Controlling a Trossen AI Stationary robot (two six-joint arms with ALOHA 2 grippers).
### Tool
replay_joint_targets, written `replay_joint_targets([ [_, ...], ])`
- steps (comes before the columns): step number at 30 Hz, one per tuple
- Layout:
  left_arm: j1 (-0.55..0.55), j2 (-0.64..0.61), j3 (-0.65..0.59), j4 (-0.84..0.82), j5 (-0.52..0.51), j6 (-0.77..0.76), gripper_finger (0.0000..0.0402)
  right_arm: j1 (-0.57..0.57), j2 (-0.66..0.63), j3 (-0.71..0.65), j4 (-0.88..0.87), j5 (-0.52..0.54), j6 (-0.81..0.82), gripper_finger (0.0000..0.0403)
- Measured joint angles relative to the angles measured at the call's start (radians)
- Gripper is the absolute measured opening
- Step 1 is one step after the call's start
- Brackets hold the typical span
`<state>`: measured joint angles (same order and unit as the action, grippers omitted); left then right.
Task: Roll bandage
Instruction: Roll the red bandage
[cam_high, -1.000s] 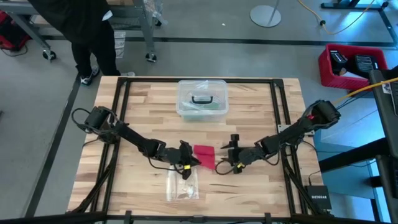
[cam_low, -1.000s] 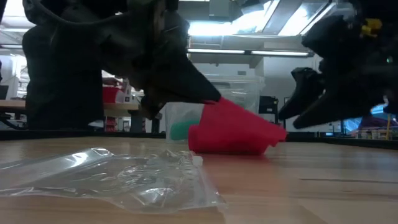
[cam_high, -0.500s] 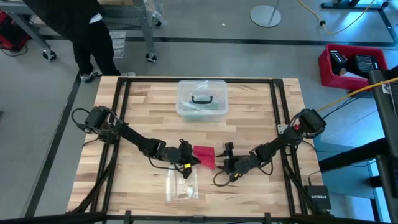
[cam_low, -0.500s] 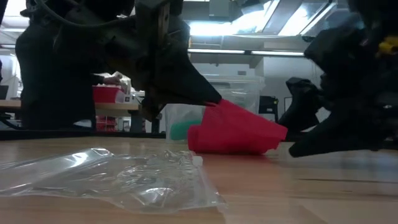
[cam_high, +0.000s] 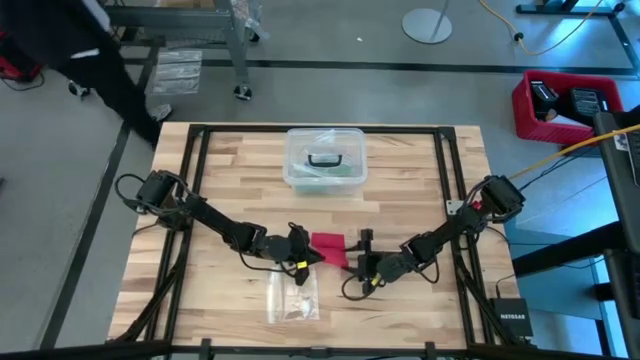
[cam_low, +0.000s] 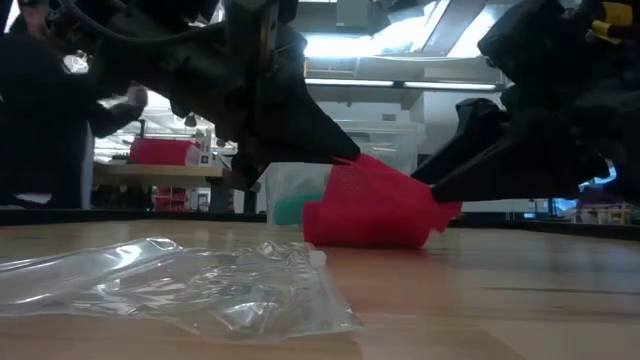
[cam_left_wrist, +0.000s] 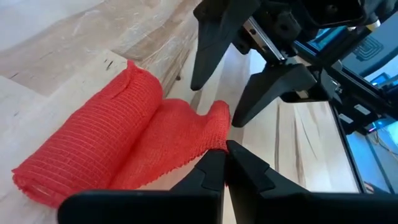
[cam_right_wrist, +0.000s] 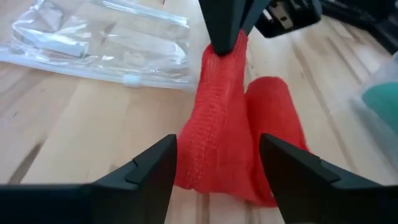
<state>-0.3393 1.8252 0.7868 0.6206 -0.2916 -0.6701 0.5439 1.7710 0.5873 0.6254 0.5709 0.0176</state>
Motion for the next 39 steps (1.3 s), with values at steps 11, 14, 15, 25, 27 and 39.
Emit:
replay_joint_targets([
  [11,0.0,0.0,0.0,0.004,0.0,-0.003,0.0008,0.035,0.0,0.0,-0.146,0.091,0.068,0.0231],
  [14,0.0,0.0,0.0,0.006,0.0,-0.003,0.0008,0.023,0.0,0.0,-0.116,0.08,0.037,0.0231],
  [15,0.0,0.0,0.0,0.005,0.0,-0.003,0.0008,0.023,0.0,0.0,-0.1,0.067,0.028,0.0231],
  [25,0.0,0.0,0.0,0.006,-0.001,-0.003,0.0008,0.025,0.09,0.043,-0.024,0.12,-0.009,0.0231],
  [27,-0.001,0.0,0.0,0.006,-0.001,-0.003,0.0008,0.025,0.094,0.064,-0.023,0.135,-0.026,0.0231],
  [39,-0.001,0.0,0.0,-0.003,-0.001,-0.02,0.0008,0.025,0.096,0.093,-0.027,0.146,-0.052,0.009],
])
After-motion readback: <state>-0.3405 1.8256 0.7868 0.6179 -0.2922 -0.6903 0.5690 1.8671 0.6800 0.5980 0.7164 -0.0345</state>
